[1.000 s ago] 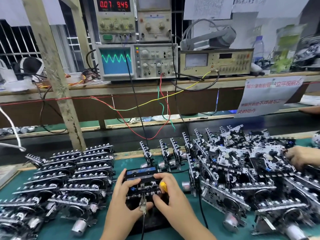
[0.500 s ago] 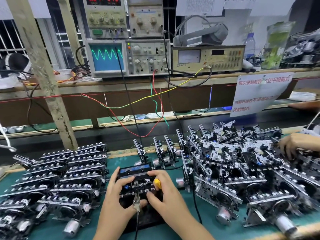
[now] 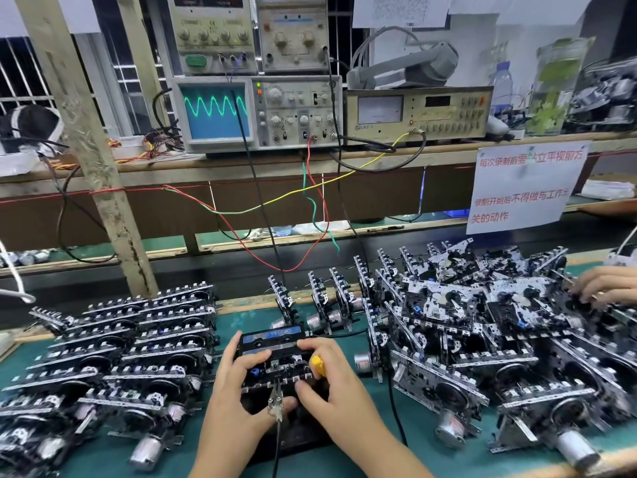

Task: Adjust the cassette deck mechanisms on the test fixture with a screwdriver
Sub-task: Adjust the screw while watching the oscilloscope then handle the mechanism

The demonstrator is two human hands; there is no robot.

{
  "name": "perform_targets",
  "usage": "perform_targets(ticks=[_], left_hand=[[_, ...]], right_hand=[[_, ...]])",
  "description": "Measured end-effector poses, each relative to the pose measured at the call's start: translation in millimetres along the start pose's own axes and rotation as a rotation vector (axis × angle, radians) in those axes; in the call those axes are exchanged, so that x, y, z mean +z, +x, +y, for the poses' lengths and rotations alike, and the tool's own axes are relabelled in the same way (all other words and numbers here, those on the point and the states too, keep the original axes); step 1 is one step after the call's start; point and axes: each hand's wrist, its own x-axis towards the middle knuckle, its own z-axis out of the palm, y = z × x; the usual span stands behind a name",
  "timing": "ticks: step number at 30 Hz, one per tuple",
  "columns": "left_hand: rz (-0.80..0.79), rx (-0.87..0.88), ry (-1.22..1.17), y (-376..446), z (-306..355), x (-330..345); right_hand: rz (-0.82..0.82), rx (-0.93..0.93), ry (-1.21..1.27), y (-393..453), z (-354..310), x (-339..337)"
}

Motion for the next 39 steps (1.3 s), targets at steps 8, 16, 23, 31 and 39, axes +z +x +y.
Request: perform_targets(ticks=[8,16,23,31,39], left_hand=[[-0.002,-0.007,-0.002,0.3,0.8,-0.3],[-0.002,0.005,0.006,1.2,-1.8,0.1],[0.004,0.01,0.001,0.2,1.8,-0.4],[0.01,0.015,-0.009,0.1,2.3,-0.2],[0.002,0.003,-0.002,0.6,3.2,-0.2]], right_hand=[[-0.004,-0.004,-0.004,0.8,-1.1,-0.7],[0.001,-0.014,-0.008,0.6,0.1,-0.6],[0.016,-0.017,-0.031,1.0,3.1,0.3],[0.01,0.0,-0.008,0.7,2.8,0.2],[-0.001,-0.008,-0.017,-0.4,0.7,0.1]])
